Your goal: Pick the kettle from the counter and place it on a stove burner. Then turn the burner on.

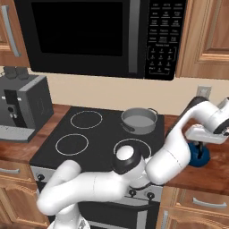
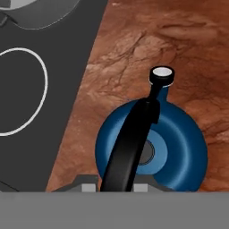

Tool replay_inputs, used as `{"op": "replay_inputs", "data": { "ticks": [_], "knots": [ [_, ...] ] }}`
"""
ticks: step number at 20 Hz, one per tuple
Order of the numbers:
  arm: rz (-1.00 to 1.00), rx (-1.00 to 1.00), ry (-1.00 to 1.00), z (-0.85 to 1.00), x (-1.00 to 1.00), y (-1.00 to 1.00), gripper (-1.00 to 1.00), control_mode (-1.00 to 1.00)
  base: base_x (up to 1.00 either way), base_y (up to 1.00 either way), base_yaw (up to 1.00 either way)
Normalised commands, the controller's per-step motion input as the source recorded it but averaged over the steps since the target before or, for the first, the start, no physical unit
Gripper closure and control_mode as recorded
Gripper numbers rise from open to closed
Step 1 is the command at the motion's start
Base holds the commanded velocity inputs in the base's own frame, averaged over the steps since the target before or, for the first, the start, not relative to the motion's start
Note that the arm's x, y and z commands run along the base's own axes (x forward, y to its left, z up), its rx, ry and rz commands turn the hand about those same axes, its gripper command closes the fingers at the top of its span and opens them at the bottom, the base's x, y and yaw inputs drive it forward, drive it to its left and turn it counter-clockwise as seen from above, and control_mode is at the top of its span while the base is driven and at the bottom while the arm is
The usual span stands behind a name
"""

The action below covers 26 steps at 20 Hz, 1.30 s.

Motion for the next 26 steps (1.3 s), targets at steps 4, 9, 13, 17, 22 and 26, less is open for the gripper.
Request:
{"op": "replay_inputs", "data": {
  "ticks": [4,9,13,17,22,26],
  "knots": [
    [0.0,0.02,-0.5,0.07,-0.47,0.0,1.0,-1.0,0.0,0.0,0.0],
    [0.0,0.04,-0.3,0.15,-0.25,0.0,1.0,-1.0,0.0,0.0,0.0],
    [0.0,0.01,-0.03,0.04,-0.02,0.01,1.0,-1.0,0.0,0.0,0.0],
    [0.11,0.01,-0.03,0.25,-0.09,0.5,1.0,-1.0,0.0,0.0,0.0],
    [0.18,0.0,0.0,0.05,-0.19,0.97,1.0,-1.0,0.0,0.0,0.0],
    [0.16,0.01,0.0,0.07,-0.23,1.0,1.0,-1.0,0.0,0.0,0.0]
  ]
}}
